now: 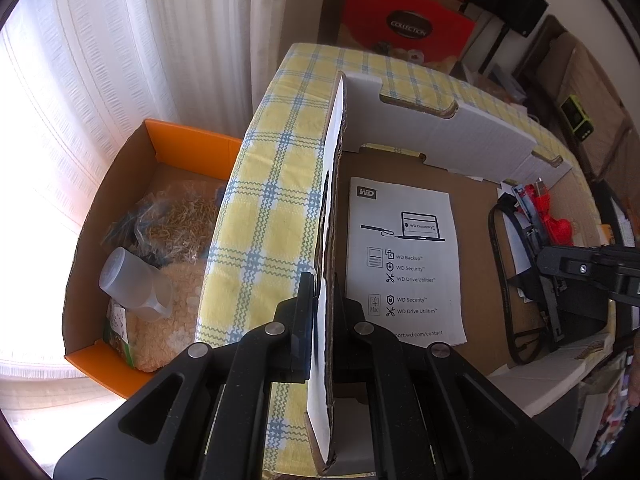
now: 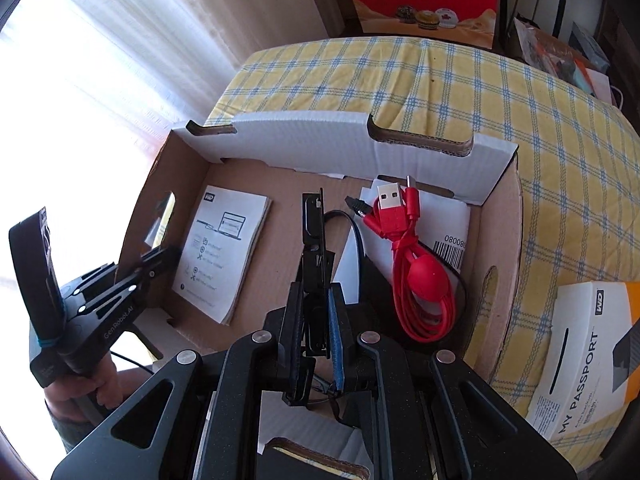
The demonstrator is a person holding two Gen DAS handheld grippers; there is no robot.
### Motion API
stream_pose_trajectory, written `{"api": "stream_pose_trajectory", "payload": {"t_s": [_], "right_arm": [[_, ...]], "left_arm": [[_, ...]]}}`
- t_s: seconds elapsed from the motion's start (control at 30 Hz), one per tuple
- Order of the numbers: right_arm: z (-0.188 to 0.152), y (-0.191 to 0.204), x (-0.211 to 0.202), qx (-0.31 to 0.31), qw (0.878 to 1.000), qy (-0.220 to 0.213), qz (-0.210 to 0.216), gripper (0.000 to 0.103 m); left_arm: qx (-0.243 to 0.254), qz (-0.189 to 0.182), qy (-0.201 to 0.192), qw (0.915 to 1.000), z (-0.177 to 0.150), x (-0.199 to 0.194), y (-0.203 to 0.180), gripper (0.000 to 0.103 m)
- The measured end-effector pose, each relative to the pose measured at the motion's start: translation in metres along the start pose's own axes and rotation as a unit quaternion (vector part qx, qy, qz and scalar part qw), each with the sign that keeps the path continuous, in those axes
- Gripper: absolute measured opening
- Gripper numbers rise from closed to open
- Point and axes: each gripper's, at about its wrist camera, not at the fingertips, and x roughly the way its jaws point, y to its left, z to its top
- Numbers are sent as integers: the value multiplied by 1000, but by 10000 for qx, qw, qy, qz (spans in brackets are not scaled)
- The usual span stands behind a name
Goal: Organize objects
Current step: 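Carry the black clips over the cardboard box with the right tool, then lower the clips into the box and open the right tool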
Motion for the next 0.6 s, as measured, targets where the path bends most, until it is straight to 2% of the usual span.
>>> {"api": "stream_pose_trajectory", "payload": {"t_s": [0.13, 0.27, 0.43, 0.6], "right_arm": [[2, -1, 9, 30, 9999, 118, -73, 16], [2, -5, 8, 39, 9999, 99, 28, 18], [-1, -7, -7, 4, 10000, -8, 78, 18], [1, -2, -26, -182, 9996, -210, -50, 20]], "left_arm": [[6, 2, 1, 10000, 0, 0, 0, 5], [7, -3, 6, 10000, 0, 0, 0, 5], [1, -2, 2, 10000, 0, 0, 0, 5], [-21, -17, 16, 10000, 0, 0, 0, 5]]}}
